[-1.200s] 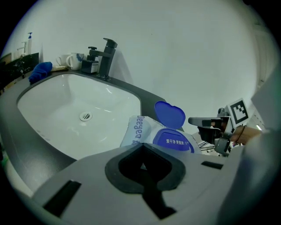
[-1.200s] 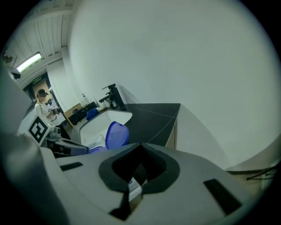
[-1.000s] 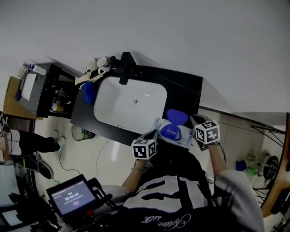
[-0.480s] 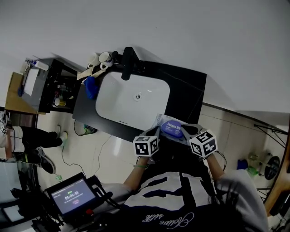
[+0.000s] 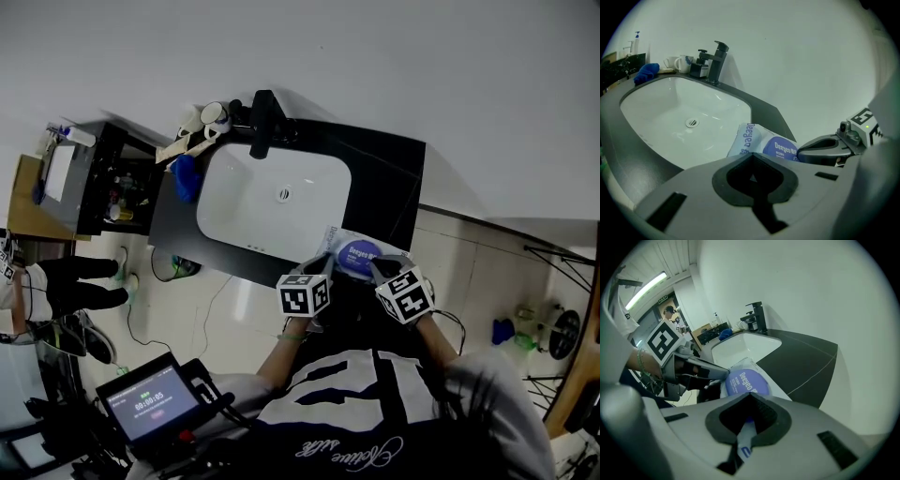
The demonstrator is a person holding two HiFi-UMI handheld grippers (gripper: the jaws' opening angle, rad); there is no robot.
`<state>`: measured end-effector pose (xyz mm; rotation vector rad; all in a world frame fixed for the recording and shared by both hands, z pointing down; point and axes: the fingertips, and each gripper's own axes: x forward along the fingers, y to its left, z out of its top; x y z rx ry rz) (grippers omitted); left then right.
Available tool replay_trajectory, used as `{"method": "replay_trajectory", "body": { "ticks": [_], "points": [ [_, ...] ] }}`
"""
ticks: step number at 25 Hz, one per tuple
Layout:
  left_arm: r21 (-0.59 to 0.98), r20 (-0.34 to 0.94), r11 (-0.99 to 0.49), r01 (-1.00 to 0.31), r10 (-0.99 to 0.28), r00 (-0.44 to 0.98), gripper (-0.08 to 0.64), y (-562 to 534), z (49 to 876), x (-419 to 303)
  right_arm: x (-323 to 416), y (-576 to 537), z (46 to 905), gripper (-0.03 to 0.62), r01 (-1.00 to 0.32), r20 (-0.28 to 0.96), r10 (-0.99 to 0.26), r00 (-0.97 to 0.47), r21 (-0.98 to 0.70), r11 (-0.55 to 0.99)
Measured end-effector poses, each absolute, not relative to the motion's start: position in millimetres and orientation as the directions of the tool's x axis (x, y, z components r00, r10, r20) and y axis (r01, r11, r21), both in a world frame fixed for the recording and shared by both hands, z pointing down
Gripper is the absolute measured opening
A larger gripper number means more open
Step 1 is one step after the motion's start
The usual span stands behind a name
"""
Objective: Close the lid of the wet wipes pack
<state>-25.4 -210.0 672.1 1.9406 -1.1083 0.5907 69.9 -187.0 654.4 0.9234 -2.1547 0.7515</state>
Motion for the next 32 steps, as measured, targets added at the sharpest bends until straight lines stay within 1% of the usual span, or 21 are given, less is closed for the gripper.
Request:
{"method": "replay_trajectory", "body": {
  "ticks": [5, 9, 11, 13, 16, 21, 23, 26, 32],
  "points": [
    [0.419, 0.697, -0.345, -0.840, -0.471, 0.541, 0.000, -205.9, 672.6, -21.4, 69.8, -188.2, 662.8, -0.005, -0.802, 0.781, -0.410, -0.472, -0.187, 0.567],
    [0.418, 0.682, -0.382, -0.824, -0.467, 0.562, 0.000, -205.8, 668.0, -23.3, 66.1, -190.9, 665.3, -0.003, -0.786, 0.857, -0.336, -0.389, -0.119, 0.606],
    [0.423, 0.674, -0.397, -0.815, -0.463, 0.575, 0.000, -204.9, 658.0, -28.7, 62.3, -193.5, 659.7, -0.003, -0.800, 0.864, -0.330, -0.381, -0.129, 0.587],
    [0.431, 0.659, -0.416, -0.801, -0.461, 0.594, 0.000, -202.7, 644.1, -32.2, 63.1, -195.0, 651.5, -0.003, -0.841, 0.831, -0.381, -0.406, -0.177, 0.511],
    [0.443, 0.619, -0.457, -0.771, -0.466, 0.632, 0.000, -194.4, 620.0, -31.2, 72.5, -189.1, 637.8, -0.003, -0.891, 0.756, -0.498, -0.425, -0.252, 0.378],
    [0.457, 0.537, -0.525, -0.718, -0.480, 0.694, 0.000, -175.0, 591.1, -33.5, 80.5, -167.7, 620.8, -0.003, -0.946, 0.692, -0.645, -0.323, -0.219, 0.238],
    [0.470, 0.496, -0.549, -0.691, -0.483, 0.721, 0.000, -163.0, 581.2, -32.8, 77.3, -152.5, 608.6, -0.003, -0.949, 0.646, -0.697, -0.312, -0.253, 0.191],
    [0.494, 0.431, -0.581, -0.647, -0.483, 0.762, 0.000, -148.6, 569.1, -31.5, 68.0, -132.1, 593.1, -0.003, -0.939, 0.582, -0.751, -0.311, -0.310, 0.149],
    [0.494, 0.363, -0.634, -0.595, -0.471, 0.804, 0.000, -139.5, 548.1, -24.5, 56.3, -118.3, 576.2, -0.003, -0.942, 0.525, -0.797, -0.298, -0.296, 0.157]
  ]
}}
